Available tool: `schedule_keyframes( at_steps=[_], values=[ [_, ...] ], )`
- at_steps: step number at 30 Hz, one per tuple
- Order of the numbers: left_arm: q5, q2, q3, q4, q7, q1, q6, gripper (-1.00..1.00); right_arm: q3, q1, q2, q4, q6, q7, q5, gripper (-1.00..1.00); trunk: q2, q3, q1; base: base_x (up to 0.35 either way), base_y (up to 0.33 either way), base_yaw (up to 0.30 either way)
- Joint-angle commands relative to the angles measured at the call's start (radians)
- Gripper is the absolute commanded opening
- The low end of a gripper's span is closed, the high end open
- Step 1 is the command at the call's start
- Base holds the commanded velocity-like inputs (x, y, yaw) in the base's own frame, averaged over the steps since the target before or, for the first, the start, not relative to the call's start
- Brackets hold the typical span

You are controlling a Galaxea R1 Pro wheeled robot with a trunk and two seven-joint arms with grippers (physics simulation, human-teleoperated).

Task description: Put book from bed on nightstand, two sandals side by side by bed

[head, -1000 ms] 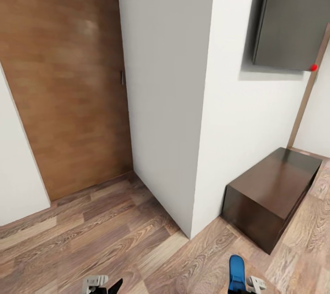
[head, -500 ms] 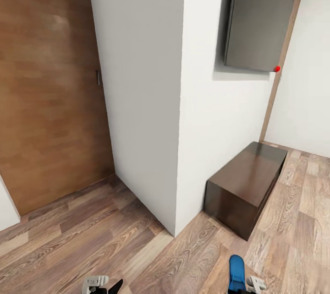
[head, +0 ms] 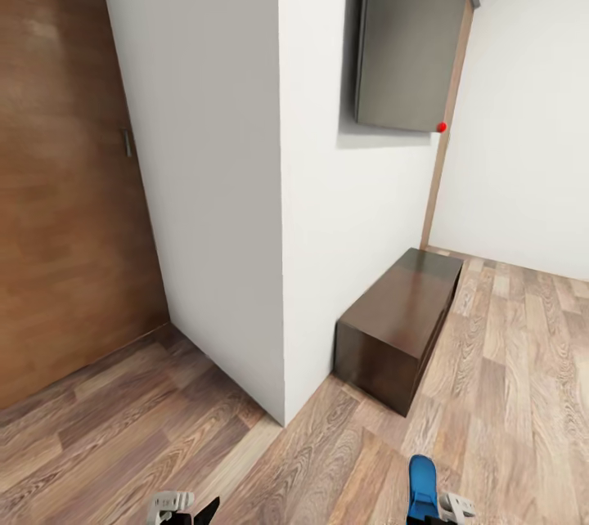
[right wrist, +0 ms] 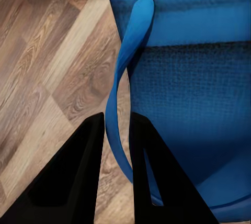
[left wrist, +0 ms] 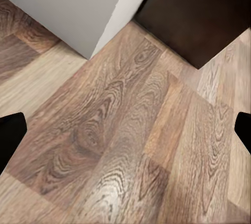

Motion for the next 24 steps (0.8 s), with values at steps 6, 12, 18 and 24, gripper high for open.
schedule_keyframes(
  at_steps=[6, 12, 18, 24],
  values=[
    [0.005, 0.0, 0.001, 0.001, -0.005, -0.001, 0.0, 1.0, 0.008, -0.001, 0.0, 0.001, 0.003, 0.007, -0.011, -1.0, 0.042, 0.018, -0.023, 0.0, 0.0, -0.283],
    [0.005, 0.001, 0.001, 0.001, -0.006, 0.0, -0.001, 1.0, 0.008, -0.001, 0.0, 0.0, 0.003, 0.008, -0.011, -1.0, 0.063, 0.027, -0.035, 0.0, 0.0, -0.284],
    [0.005, 0.001, 0.002, 0.001, -0.009, -0.001, -0.001, 1.0, 0.008, -0.001, 0.0, 0.0, 0.003, 0.009, -0.011, -1.0, 0.063, 0.027, -0.035, 0.0, 0.0, -0.284],
    [0.006, 0.001, 0.003, 0.001, -0.008, -0.001, 0.0, 1.0, 0.008, -0.001, -0.001, 0.001, 0.003, 0.01, -0.011, -1.0, 0.063, 0.027, -0.035, 0.0, 0.0, -0.283]
  ],
)
